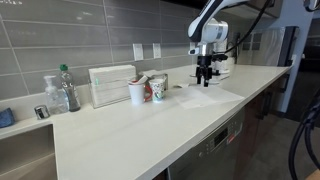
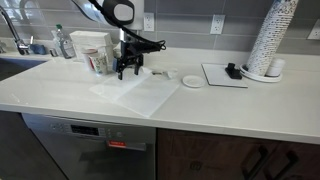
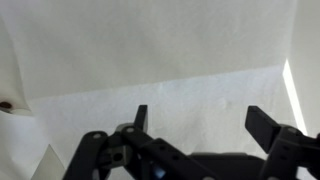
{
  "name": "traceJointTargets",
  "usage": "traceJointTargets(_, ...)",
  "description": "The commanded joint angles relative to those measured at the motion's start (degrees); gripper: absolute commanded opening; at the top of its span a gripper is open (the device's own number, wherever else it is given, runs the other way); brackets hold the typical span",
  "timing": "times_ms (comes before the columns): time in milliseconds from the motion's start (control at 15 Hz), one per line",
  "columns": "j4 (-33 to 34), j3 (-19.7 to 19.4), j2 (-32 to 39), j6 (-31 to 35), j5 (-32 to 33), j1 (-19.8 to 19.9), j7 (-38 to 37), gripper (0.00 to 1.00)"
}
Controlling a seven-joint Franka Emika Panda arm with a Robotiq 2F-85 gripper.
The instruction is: Move the folded white paper to the edge, pick it up and unfold it
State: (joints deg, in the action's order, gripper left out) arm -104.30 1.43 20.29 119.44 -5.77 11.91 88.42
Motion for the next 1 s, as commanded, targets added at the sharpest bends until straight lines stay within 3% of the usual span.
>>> traceJointTargets(0,-5.74,-2.01,-6.48,-2.49,-2.75,-0.25,-8.32,1.0)
traceJointTargets(933,-21.81,-8.08,-28.11,3.52,-4.63,-1.66,-44.69,1.0)
